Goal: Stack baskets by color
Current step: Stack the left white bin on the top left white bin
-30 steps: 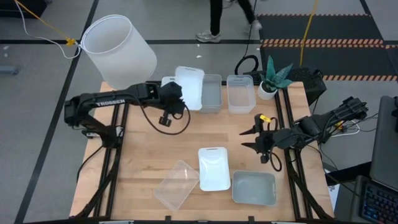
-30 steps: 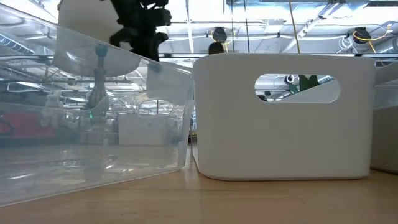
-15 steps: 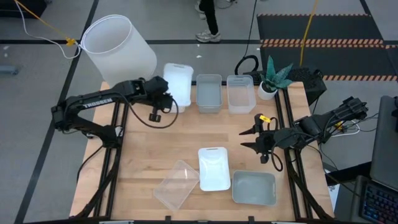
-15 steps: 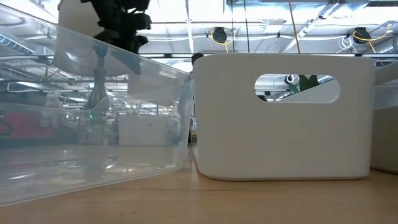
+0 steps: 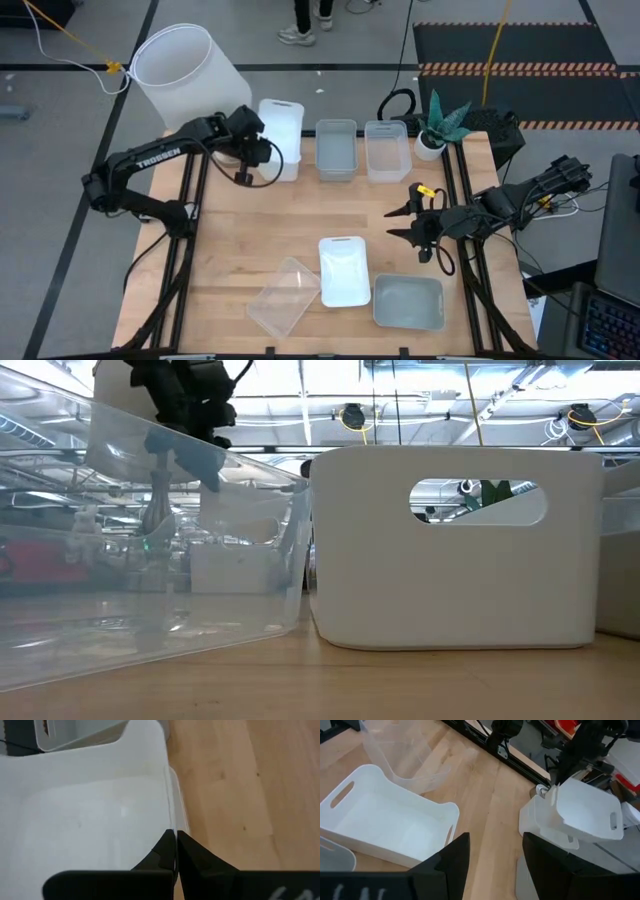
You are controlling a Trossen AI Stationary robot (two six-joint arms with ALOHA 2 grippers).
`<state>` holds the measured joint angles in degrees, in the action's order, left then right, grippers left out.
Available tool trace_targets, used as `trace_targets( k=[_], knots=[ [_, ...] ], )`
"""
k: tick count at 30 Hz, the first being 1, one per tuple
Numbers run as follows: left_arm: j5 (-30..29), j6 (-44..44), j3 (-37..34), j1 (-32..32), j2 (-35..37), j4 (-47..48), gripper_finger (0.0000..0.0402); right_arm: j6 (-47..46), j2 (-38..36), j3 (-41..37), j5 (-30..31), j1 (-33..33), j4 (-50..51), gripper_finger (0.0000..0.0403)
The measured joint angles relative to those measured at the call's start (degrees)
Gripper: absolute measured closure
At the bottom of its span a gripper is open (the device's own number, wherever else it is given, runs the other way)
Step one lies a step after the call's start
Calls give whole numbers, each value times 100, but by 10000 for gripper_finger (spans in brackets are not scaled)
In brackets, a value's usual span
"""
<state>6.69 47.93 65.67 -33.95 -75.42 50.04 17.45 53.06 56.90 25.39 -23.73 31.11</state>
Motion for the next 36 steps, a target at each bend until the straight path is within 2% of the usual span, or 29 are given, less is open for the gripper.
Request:
trace_targets(
  k=[5,12,24,33,36],
  knots=[
    [410,142,0,-122,0,-17,399,-20,-4,-78,0,0,-8,227],
    [395,144,-27,-256,-2,-61,397,65,0,-181,2,2,-16,227],
    [476,279,-897,-437,-7,-709,396,145,0,-181,3,1,-133,227],
    [563,140,-920,-433,43,-798,387,148,0,-182,4,1,-134,227],
    [837,79,-920,-435,98,-797,394,149,0,-181,4,0,-135,227]
  ],
)
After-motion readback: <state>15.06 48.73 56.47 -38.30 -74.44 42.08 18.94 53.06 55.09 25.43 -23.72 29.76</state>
